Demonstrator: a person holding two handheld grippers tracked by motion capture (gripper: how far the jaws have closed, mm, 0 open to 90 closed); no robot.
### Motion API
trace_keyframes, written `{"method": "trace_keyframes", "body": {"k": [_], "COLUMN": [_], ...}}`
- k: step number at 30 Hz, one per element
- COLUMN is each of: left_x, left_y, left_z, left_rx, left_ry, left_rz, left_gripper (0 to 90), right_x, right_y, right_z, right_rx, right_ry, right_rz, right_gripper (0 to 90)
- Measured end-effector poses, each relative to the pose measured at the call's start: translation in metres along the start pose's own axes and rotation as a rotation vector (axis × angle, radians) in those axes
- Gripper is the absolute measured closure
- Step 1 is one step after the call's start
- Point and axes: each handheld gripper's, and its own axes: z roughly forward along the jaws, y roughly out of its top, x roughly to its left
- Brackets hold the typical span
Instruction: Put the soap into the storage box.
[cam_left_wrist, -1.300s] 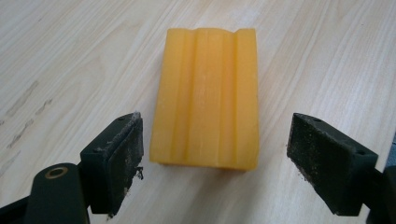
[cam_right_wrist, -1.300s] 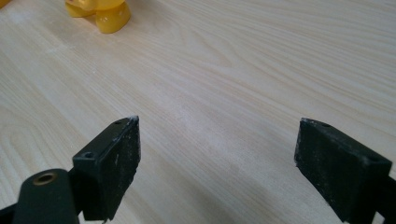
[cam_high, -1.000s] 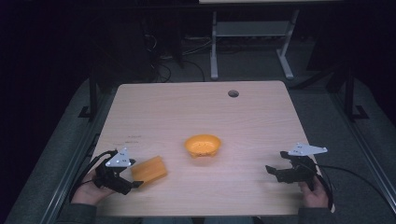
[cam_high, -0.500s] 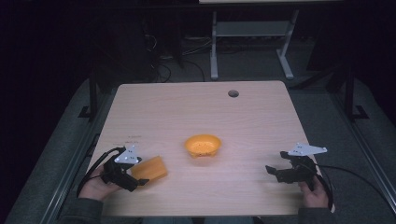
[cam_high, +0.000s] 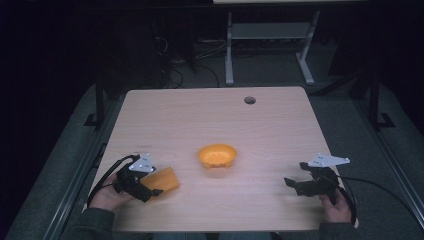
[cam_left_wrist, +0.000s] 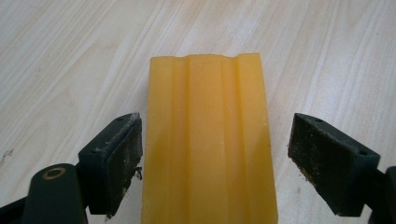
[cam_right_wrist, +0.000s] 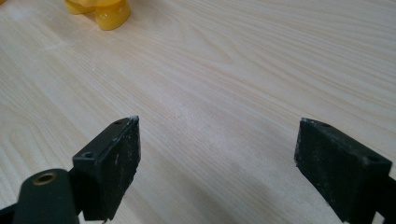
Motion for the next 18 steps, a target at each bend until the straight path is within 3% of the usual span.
{"method": "trace_keyframes", "body": {"k": [18], "left_x": [0.002], "left_y": [0.003], "left_z": [0.014], "left_rx": [0.046], "left_ry": [-0.007], "left_rz": [-0.002], "left_gripper": [16.2], "right_x": [0.001], "right_y": [0.000], "right_z": [0.001], "right_rx": [0.009], "right_ry": [0.002], "right_rz": [-0.005], "right_gripper": [13.9]}}
